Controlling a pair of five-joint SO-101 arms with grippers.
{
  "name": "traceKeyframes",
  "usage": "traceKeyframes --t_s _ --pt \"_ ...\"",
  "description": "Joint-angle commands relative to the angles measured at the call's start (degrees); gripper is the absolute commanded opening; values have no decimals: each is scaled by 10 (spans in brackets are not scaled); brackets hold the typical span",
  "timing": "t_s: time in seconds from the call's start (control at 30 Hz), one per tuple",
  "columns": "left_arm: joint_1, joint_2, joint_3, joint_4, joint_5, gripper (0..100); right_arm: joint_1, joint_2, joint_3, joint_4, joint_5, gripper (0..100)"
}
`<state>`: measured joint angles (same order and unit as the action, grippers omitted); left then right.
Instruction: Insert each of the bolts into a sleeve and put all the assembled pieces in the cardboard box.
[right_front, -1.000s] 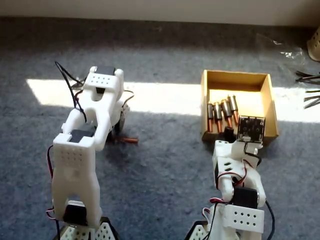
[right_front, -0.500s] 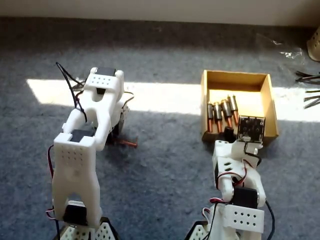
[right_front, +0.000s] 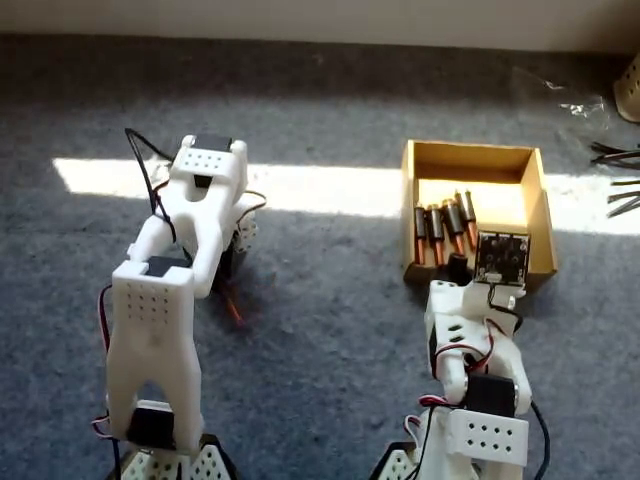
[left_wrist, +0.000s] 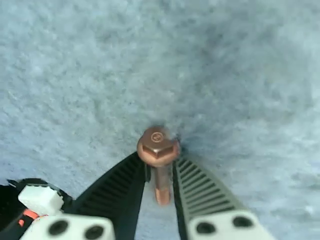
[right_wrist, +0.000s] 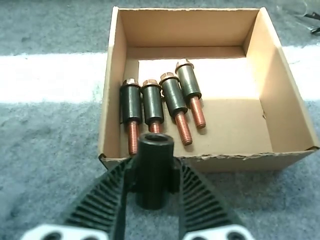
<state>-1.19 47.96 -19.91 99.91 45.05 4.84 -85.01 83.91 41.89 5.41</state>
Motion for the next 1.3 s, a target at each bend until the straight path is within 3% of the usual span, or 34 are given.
traceKeyframes --t_s 0.0,0.6,1.27 --pt "-7 11 -13 2 -67 5 2 -8 -8 -15 8 5" --pt "-7 10 -86 2 -249 5 2 -8 -8 -15 8 5" --pt "-3 -170 -89 4 -256 5 2 -8 -8 -15 8 5"
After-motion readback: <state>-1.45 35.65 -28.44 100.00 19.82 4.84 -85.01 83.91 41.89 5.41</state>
